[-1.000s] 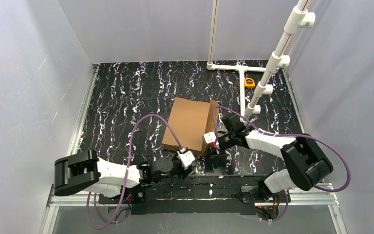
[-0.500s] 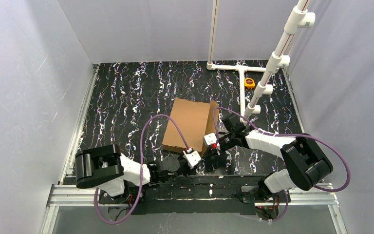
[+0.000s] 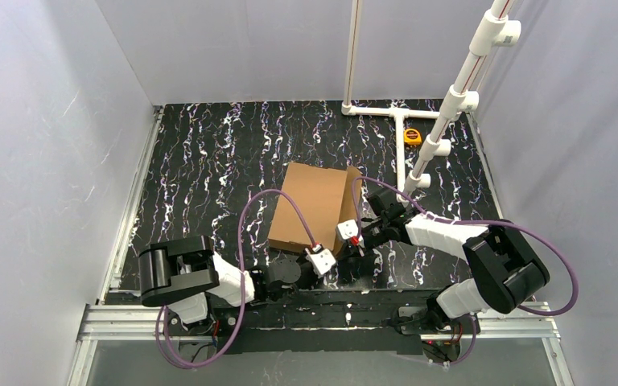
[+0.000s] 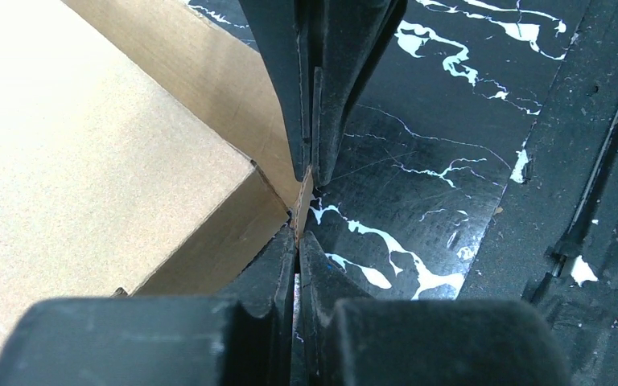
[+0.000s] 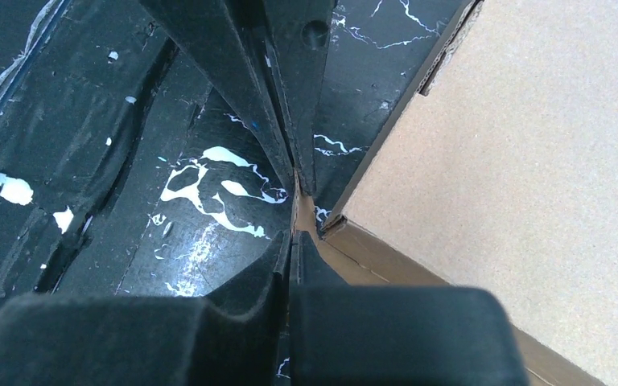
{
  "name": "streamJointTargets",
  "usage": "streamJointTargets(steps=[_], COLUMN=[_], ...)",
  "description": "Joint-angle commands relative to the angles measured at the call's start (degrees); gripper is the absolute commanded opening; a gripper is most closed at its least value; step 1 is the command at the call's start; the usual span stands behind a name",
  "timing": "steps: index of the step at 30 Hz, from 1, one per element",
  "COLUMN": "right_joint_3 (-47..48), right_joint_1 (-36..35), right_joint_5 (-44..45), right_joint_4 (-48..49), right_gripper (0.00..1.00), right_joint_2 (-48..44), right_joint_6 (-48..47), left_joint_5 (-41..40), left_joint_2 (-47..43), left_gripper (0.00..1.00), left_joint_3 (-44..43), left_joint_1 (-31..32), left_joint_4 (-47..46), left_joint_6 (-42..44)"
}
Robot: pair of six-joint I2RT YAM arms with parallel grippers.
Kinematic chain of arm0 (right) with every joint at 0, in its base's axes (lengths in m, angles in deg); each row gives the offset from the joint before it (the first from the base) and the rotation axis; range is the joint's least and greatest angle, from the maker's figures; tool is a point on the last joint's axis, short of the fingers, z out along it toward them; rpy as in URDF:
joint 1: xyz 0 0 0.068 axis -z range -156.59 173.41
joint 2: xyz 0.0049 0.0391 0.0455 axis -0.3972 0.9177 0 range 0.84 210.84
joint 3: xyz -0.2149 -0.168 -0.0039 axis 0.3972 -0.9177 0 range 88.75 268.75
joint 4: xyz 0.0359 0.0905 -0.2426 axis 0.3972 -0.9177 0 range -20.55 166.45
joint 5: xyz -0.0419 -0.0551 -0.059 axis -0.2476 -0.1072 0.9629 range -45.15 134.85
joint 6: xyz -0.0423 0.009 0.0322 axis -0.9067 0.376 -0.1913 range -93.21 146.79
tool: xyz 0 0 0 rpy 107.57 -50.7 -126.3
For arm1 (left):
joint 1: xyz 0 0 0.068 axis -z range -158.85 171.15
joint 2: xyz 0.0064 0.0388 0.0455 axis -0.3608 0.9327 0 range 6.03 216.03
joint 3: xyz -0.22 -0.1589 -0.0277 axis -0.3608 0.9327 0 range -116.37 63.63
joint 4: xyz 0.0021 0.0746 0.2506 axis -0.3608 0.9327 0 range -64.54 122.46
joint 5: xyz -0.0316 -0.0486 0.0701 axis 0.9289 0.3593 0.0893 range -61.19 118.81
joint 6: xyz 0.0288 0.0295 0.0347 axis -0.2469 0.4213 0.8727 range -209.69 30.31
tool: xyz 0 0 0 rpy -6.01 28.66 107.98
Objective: Fold the paper box
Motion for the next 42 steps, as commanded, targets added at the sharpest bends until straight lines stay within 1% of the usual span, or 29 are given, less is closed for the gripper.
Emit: streamJointTargets(steps=[1,3,7,8,18,19,20,21,23,26,28,29,32,33,34,38,39,42], right_joint_3=[1.28,1.26,1.02,0.95,0.57,0.60,0.59,0.61,0.62,0.53,0.54,0.65,1.30,1.52,1.68,3.31,3.78,4.47], right_joint_1=[-0.19,-0.17,-0.22,-0.23,-0.55,-0.54,-0.48,-0.54,-0.55,-0.54,-0.49,-0.42,0.01,0.09,0.24,1.07,1.43,1.65], right_joint_5=[-1.91,-2.06,-2.54,-2.73,-2.35,-2.35,-2.31,-2.27,-1.99,-1.10,-0.15,0.12,0.43,0.59,0.84,1.49,1.21,0.78], right_joint_4=[-1.43,-1.39,-1.26,-1.22,0.37,0.50,0.58,0.74,1.21,0.84,-0.36,-1.26,-4.22,-5.27,-6.40,-13.11,-14.54,-16.79], right_gripper=[0.11,0.15,0.27,0.28,0.27,0.26,0.23,0.18,0.01,0.01,0.01,0.01,0.01,0.01,0.01,0.01,0.03,0.07], right_joint_2=[0.82,0.84,0.84,0.80,0.45,0.38,0.36,0.31,0.11,-0.12,-0.17,-0.17,-0.13,-0.09,-0.04,1.17,1.59,1.79], right_joint_6=[-0.86,-0.92,-0.92,-0.92,0.39,0.46,0.67,0.84,1.31,0.85,-0.83,-1.80,-5.15,-6.13,-7.44,-14.48,-15.81,-17.61], left_joint_5=[0.01,-0.20,-0.89,-0.81,-0.61,-0.55,-0.51,-0.50,-0.61,-1.38,-1.80,-1.82,-2.82,-4.30,-6.14,-11.73,-12.72,-16.32], left_joint_2=[0.51,0.54,0.54,0.60,1.35,1.47,1.55,1.64,1.68,1.05,-0.98,-2.77,-10.67,-14.14,-18.17,-34.25,-37.02,-42.39], left_gripper=[0.00,0.00,0.00,0.00,0.00,0.00,0.00,0.00,0.00,0.00,0.24,0.32,0.52,0.59,0.64,0.68,0.68,0.67], left_joint_3=[-2.08,-2.10,-2.31,-2.46,-3.02,-3.06,-3.14,-3.23,-3.32,-3.14,-2.22,-1.49,2.29,3.24,3.90,2.69,2.58,2.80], left_joint_1=[-0.14,-0.14,-0.16,-0.15,-0.14,-0.14,-0.14,-0.14,-0.15,-0.14,-0.16,-0.15,-0.14,-0.19,-0.45,-3.08,-4.03,-5.87], left_joint_4=[-2.73,-2.77,-3.07,-3.14,-3.27,-3.25,-3.25,-3.25,-3.25,-3.25,-3.25,-3.21,-2.68,-1.22,3.31,25.84,29.53,35.86], left_joint_6=[-0.93,-1.41,-2.30,-2.39,-3.12,-3.21,-3.25,-3.26,-3.32,-3.67,-4.43,-4.53,-9.08,-11.36,-14.10,-23.68,-24.73,-26.67])
